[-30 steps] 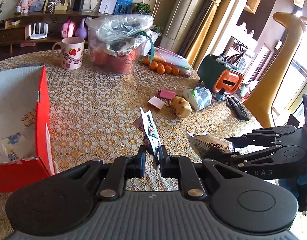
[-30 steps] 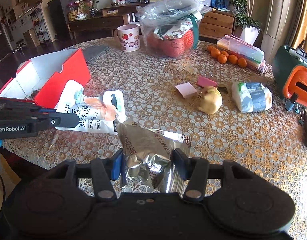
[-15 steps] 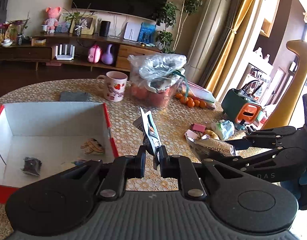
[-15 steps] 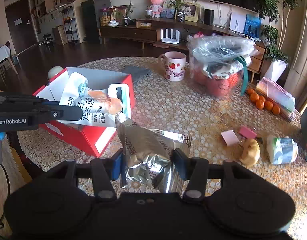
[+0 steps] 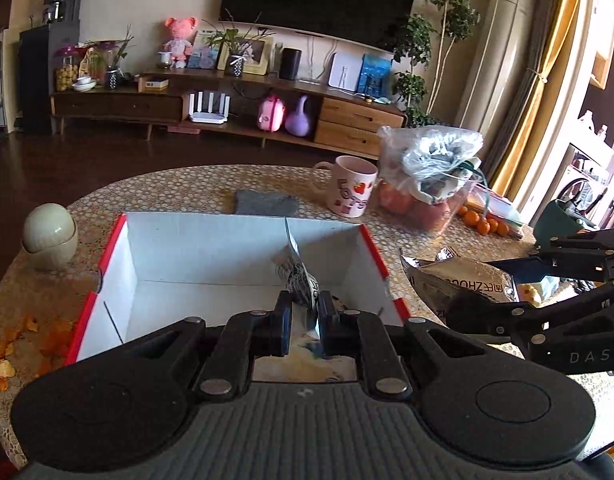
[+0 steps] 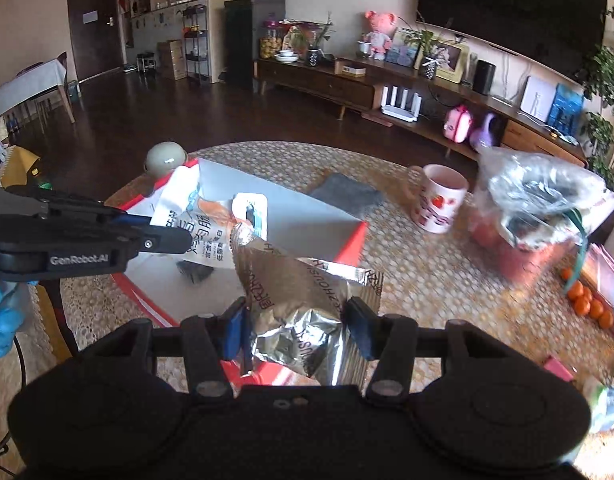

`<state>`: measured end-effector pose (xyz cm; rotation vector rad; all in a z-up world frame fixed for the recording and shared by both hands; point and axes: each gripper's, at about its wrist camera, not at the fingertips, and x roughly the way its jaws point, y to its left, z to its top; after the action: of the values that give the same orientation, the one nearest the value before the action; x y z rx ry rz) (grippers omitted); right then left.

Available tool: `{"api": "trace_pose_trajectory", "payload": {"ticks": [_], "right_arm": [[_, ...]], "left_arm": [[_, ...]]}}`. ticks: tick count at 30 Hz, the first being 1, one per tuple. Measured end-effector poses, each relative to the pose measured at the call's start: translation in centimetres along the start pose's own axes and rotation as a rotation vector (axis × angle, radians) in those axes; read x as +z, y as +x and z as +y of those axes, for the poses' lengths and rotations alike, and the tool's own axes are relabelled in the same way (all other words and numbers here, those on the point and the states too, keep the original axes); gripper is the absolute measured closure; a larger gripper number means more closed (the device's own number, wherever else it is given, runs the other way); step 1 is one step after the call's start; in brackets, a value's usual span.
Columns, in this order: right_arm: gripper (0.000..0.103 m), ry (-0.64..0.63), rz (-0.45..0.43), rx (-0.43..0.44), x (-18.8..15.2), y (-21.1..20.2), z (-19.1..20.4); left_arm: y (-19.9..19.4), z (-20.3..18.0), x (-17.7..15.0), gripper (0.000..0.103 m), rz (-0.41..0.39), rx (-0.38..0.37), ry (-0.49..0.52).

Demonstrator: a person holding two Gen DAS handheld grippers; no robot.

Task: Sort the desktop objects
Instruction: 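Lower both items into the shoebox and open both tools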

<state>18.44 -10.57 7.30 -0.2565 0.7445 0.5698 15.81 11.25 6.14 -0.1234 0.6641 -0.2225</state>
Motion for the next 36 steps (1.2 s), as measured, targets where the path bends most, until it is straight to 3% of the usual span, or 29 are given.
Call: {"api": "trace_pose_trajectory", "payload": {"ticks": [7, 18, 20, 29, 35, 36], "right_arm": [[0.051, -0.036, 0.033, 0.010, 1.8, 5.6, 3.3], [0.050, -0.020, 0.129, -0.001, 1.1, 11.8, 4.9], [0.051, -0.024, 0.130, -0.002, 0.9, 12.0, 5.0], [0.035, -0.031, 0.077, 0.039, 0.7, 10.2, 4.9], [0.030, -0.007, 0.051, 0.066, 0.1, 8.1, 3.9], [0.030, -0.005, 0.046, 0.068, 0.0, 7.7, 3.8]], "left_arm": [[3.0, 3.9, -0.8, 0.095, 0.067, 0.074, -0.038], [4.9, 4.7, -2.9, 0.095, 0.132, 0.073, -0.050], [5.4, 4.8, -3.1, 0.095, 0.147, 0.081, -0.051], [6.1, 4.1, -3.0, 0.094, 0.173, 0.114, -0.037], [6.2, 3.1, -2.9, 0.090, 0.171, 0.128, -0.007], [6.2, 2.9, -2.9, 0.085, 0.171, 0.128, -0.002]]}}
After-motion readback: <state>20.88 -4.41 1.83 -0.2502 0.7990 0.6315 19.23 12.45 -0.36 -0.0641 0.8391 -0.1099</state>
